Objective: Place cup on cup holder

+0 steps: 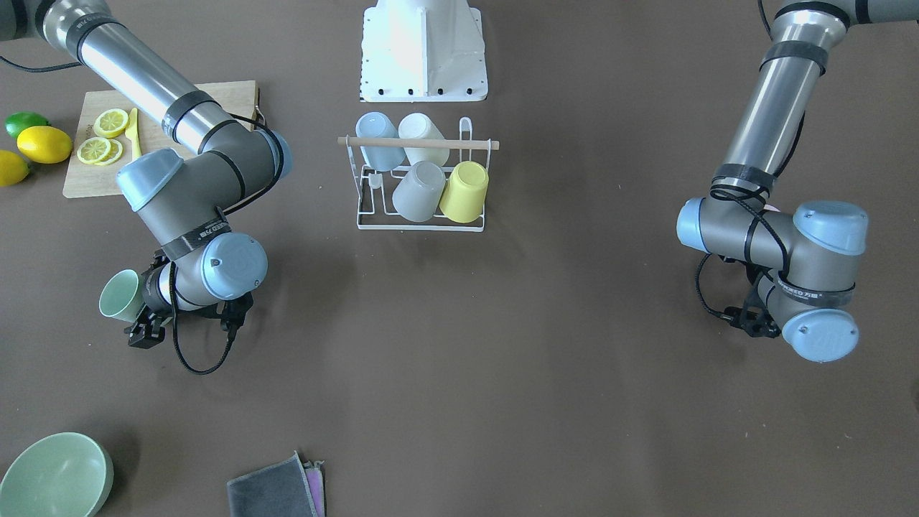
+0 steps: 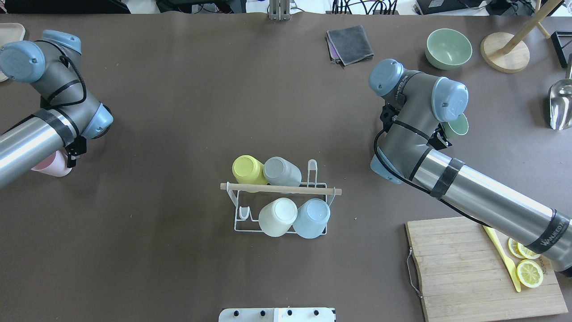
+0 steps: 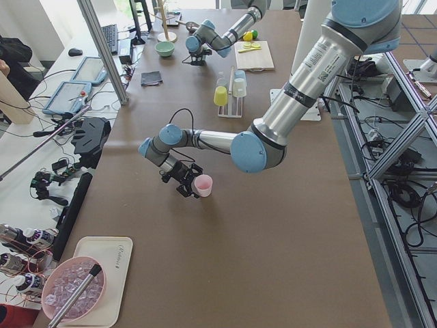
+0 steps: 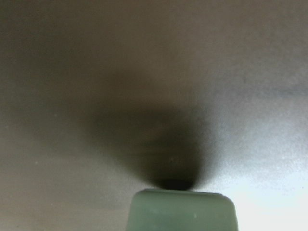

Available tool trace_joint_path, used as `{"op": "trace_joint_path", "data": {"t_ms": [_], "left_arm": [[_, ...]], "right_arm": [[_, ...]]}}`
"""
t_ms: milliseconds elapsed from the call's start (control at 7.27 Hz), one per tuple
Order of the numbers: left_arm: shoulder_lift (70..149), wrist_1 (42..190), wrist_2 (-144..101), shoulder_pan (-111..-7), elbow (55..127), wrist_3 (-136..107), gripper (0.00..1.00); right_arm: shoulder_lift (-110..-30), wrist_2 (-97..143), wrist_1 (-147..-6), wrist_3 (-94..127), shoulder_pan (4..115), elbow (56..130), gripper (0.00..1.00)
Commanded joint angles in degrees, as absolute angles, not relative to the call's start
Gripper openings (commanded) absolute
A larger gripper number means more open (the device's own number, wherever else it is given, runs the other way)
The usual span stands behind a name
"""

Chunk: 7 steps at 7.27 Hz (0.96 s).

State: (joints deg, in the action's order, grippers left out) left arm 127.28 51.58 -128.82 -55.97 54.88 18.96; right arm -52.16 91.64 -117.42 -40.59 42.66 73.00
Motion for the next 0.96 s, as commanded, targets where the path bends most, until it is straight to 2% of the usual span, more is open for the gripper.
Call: {"op": "trace_joint_path", "data": {"t_ms": [0, 550, 688, 826], "left_arm": [[127.35, 51.5, -128.41, -55.72, 54.05, 19.16, 0.97], [127.53, 51.15, -128.85, -55.9, 53.96, 19.16, 0.97], [127.53, 51.07, -128.85, -55.9, 53.88, 19.07, 0.97], [127.53, 50.8, -128.85, -55.9, 53.79, 19.16, 0.97]], "right_arm": [[-52.64, 91.58, -117.42, -40.69, 42.71, 73.04, 1.0], [-53.52, 91.41, -115.68, -41.56, 42.8, 73.04, 0.99], [-54.13, 91.32, -115.32, -42.01, 42.98, 73.73, 0.72], [-55.18, 91.23, -115.49, -42.1, 43.24, 76.18, 0.23]]}}
